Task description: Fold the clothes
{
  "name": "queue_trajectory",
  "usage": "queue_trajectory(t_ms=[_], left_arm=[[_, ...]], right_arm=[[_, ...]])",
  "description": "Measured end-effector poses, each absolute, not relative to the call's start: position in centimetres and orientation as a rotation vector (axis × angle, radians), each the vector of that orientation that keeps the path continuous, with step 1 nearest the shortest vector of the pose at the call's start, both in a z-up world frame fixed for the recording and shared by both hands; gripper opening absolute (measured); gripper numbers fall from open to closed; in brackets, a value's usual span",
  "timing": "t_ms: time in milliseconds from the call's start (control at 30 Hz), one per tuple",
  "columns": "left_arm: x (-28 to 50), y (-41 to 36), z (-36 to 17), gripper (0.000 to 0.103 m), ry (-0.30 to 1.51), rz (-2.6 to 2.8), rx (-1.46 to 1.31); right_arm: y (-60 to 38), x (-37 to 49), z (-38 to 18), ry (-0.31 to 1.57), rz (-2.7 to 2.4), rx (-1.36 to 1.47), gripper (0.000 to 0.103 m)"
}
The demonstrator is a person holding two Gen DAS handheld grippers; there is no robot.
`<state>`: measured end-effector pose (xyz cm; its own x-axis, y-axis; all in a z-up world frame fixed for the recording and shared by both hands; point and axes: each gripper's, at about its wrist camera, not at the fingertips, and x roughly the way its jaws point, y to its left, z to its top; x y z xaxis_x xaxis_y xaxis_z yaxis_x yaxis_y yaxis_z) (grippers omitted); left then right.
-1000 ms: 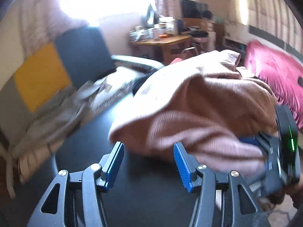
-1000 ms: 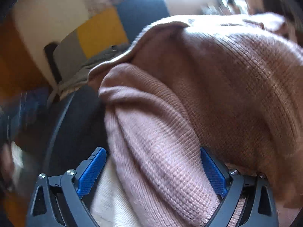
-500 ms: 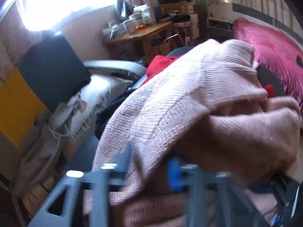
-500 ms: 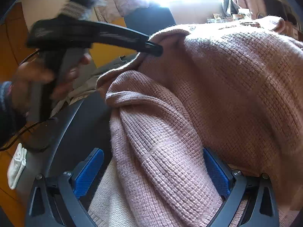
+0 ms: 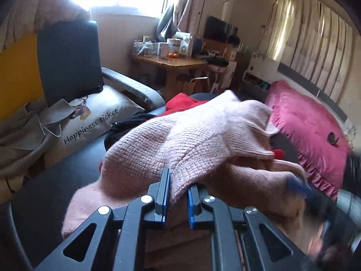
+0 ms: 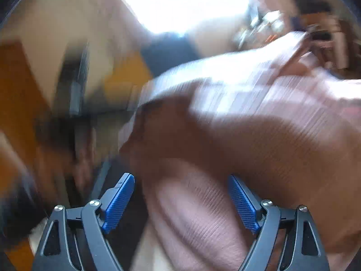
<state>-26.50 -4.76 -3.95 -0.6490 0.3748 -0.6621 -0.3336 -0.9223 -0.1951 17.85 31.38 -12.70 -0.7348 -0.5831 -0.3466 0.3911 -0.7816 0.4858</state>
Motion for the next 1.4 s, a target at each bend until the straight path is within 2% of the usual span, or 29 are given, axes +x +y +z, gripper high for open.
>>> queue_trajectory(t_ms=[133, 300, 333, 367, 400, 433, 567, 667, 700, 733, 800, 933, 1000, 1067, 1133, 1167, 1200, 1233, 1300, 1400], left_arm=[[-24.3, -5.2, -3.7, 0.012, -0.120, 2.529, -1.019], [-21.8, -5.5, -3.8, 0.012, -0.157, 2.527, -1.018], [-21.4, -5.7, -3.9, 0.012, -0.178, 2.523, -1.023], [-20.8, -6.2, -3.9, 0.012, -0.202, 2.523, -1.022], [-20.1, -6.6, -4.0, 0.012, -0.226, 2.523, -1.021], [-19.4, -7.0, -4.0, 0.012, -0.251, 2.523, -1.021], [-15.4, -9.4, -4.1, 0.011, -0.371, 2.522, -1.010], [-11.6, -11.7, -4.4, 0.007, -0.463, 2.530, -1.016], [-10.2, -12.5, -4.5, 0.005, -0.497, 2.537, -1.018], [-8.7, -13.7, -4.7, 0.005, -0.536, 2.552, -1.020], [-6.6, -16.3, -5.3, 0.005, -0.627, 2.578, -1.045], [-2.9, -21.9, -6.3, 0.004, -0.798, 2.662, -1.089], [-1.2, -24.9, -6.7, 0.003, -0.878, 2.718, -1.107], [0.5, -27.8, -7.2, 0.000, -0.961, 2.773, -1.124], [2.2, -30.8, -7.6, 0.000, -1.044, 2.826, -1.139], [3.1, -31.8, -7.5, 0.000, -1.057, 2.843, -1.130], [4.1, -32.7, -7.4, 0.000, -1.068, 2.857, -1.120], [4.9, -33.1, -7.4, 0.001, -1.065, 2.848, -1.116], [6.1, -32.8, -7.7, 0.005, -1.024, 2.842, -1.123], [7.5, -31.7, -9.6, 0.011, -1.003, 2.767, -1.177]], right_arm=[[36.6, 16.7, -11.2, -0.739, -2.546, 0.567, 0.095], [34.4, 0.0, -12.7, -0.911, -2.490, 0.798, 0.095], [32.4, -3.0, -12.9, -0.929, -2.466, 0.861, 0.090], [30.6, -5.5, -12.4, -0.919, -2.454, 0.910, 0.081], [29.5, -5.8, -12.0, -0.880, -2.453, 0.928, 0.047], [28.3, -6.0, -11.5, -0.841, -2.452, 0.946, 0.029], [23.0, -10.2, -11.1, -0.572, -2.479, 0.962, 0.021], [18.9, -7.9, -11.2, -0.468, -2.441, 0.938, 0.019], [18.3, -5.8, -10.8, -0.466, -2.402, 0.924, 0.009], [17.6, -3.6, -10.5, -0.464, -2.364, 0.909, 0.008], [14.0, -2.4, -10.7, -0.438, -2.299, 0.899, 0.008], [6.1, -13.0, -8.3, -0.424, -2.162, 0.968, 0.008], [2.6, -16.9, -7.3, -0.426, -2.098, 1.017, 0.011], [0.4, -15.6, -7.4, -0.437, -2.065, 1.064, 0.013], [-0.6, -12.7, -7.6, -0.439, -2.036, 1.090, 0.024], [-0.4, -11.2, -7.3, -0.436, -2.018, 1.095, 0.025], [0.3, -10.7, -6.7, -0.423, -2.011, 1.096, 0.034], [1.0, -10.6, -6.0, -0.397, -2.020, 1.094, 0.047], [2.7, -11.6, -4.8, -0.298, -2.083, 1.083, 0.062], [5.6, -11.6, -3.6, -0.126, -2.188, 1.069, 0.070]])
